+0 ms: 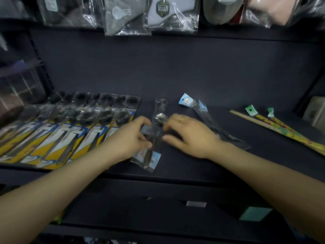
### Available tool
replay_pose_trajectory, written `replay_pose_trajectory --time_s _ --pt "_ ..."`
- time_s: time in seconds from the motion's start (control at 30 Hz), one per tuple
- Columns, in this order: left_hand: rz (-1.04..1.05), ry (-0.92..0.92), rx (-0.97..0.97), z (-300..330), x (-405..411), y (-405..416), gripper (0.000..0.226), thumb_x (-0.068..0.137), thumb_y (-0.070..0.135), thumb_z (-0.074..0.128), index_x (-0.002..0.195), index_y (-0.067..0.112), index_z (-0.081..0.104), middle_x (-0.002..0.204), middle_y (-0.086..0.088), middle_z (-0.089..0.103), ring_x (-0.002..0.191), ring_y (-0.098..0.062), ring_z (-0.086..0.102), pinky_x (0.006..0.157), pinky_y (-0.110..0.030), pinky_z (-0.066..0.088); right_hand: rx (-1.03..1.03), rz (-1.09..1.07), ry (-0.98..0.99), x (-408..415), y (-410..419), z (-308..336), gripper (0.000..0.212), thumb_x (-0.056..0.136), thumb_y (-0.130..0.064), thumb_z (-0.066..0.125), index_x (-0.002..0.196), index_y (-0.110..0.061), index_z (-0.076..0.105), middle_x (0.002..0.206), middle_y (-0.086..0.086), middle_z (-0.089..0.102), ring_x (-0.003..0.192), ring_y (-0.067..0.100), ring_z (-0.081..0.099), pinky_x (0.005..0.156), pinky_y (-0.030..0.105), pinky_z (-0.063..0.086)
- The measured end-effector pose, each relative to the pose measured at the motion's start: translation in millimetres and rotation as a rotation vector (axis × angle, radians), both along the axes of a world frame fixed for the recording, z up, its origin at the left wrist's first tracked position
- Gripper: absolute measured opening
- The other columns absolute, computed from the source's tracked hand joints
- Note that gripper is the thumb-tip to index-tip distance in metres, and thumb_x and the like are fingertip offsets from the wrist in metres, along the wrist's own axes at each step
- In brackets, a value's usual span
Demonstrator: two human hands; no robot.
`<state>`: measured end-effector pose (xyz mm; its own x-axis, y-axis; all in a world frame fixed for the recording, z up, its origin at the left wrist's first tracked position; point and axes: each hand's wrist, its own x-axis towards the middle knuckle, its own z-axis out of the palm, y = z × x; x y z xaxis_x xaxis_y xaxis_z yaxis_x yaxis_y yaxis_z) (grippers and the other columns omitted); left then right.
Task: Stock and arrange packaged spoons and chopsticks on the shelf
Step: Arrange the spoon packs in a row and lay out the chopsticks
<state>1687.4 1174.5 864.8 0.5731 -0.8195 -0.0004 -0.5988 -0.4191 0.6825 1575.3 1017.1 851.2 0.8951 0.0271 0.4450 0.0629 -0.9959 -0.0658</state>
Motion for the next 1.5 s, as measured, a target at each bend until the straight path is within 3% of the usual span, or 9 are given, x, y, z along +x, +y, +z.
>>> replay_pose_trajectory --time_s 0.13,0.23,0.37,0.5,0.77,1.0,1.17,1.3,1.5 --pt "-0.064 0.043 -0.083 -5 1 8 0.031 0.084 0.014 0.063 0.108 0.03 0.051 0.077 -0.003 0.069 0.07 -0.026 0.059 0.062 -0.028 0.043 0.578 -0.374 0.122 25 -22 -4 0.042 0.091 -0.028 0.054 0.129 -0.01 0.047 0.123 0.007 0.056 0.112 0.022 0.054 0.095 0.029 0.043" --pt "-0.092 0.061 -0.072 -5 7 10 0.029 0.083 0.016 0.064 0.108 0.026 0.054 0.075 0.001 0.068 0.08 -0.029 0.065 0.071 -0.032 0.048 1.101 -0.41 0.082 46 -23 1 0.039 0.091 -0.022 0.056 0.126 -0.008 0.048 0.088 -0.002 0.059 0.074 0.011 0.054 0.058 0.01 0.042" --pt "-0.19 -0.28 0.032 -2 11 8 0.032 0.083 0.026 0.063 0.114 0.025 0.052 0.086 0.006 0.065 0.083 -0.013 0.062 0.065 -0.016 0.041 1.106 -0.382 0.142 64 -21 9 0.006 0.087 -0.004 0.058 0.089 -0.01 0.059 0.063 0.0 0.051 0.053 0.008 0.042 0.035 0.007 0.03" --pt "-0.186 -0.501 0.17 -4 17 -2 0.067 0.087 0.043 0.051 0.142 0.022 0.021 0.144 -0.006 0.033 0.133 -0.024 0.033 0.101 -0.03 0.034 1.147 -0.395 0.13 73 -21 8 0.023 0.089 -0.002 0.054 0.071 -0.016 0.053 0.058 0.0 0.047 0.048 0.007 0.04 0.039 0.013 0.032" --pt "-0.239 -0.263 0.172 -8 28 -13 0.057 0.09 0.039 0.048 0.14 0.02 0.027 0.145 -0.003 0.038 0.129 -0.017 0.039 0.086 -0.02 0.031 1.111 -0.423 0.094 78 -23 7 0.025 0.089 0.0 0.053 0.07 -0.016 0.052 0.058 0.003 0.046 0.048 0.01 0.04 0.038 0.014 0.032" --pt "-0.535 -0.283 0.181 -1 40 8 0.069 0.084 0.045 0.056 0.142 0.041 0.019 0.154 0.018 -0.009 0.14 -0.003 0.011 0.104 -0.015 0.019 0.995 -0.364 0.093 84 -22 -2 0.025 0.085 0.0 0.06 0.068 -0.018 0.057 0.053 -0.003 0.051 0.034 -0.001 0.044 0.036 0.006 0.031" --pt "-0.72 -0.306 0.343 -5 44 19 0.076 0.078 0.054 0.057 0.137 0.054 0.01 0.151 0.026 -0.013 0.136 0.008 -0.009 0.111 -0.017 0.006 0.895 -0.341 0.082 90 -23 -4 0.01 0.084 -0.003 0.063 0.082 -0.013 0.064 0.041 -0.012 0.054 0.033 -0.003 0.044 0.04 0.006 0.033" --pt "-0.687 -0.418 0.355 -11 37 14 0.076 0.078 0.06 0.051 0.141 0.048 0.009 0.154 0.021 -0.01 0.141 -0.001 -0.008 0.118 -0.029 0.01 0.666 -0.386 0.102 84 -26 0 0.005 0.087 -0.019 0.062 0.087 -0.015 0.063 0.071 -0.006 0.059 0.063 0.005 0.055 0.06 0.016 0.04" --pt "-0.596 -0.408 0.14 -1 29 6 0.068 0.084 0.055 0.043 0.143 0.039 0.014 0.153 0.017 0.012 0.136 0.004 0.008 0.109 -0.014 0.012 0.066 -0.96 0.243 43 -55 14 0.039 0.09 -0.03 0.051 0.121 -0.008 0.052 0.125 0.015 0.052 0.117 0.035 0.048 0.088 0.038 0.043"
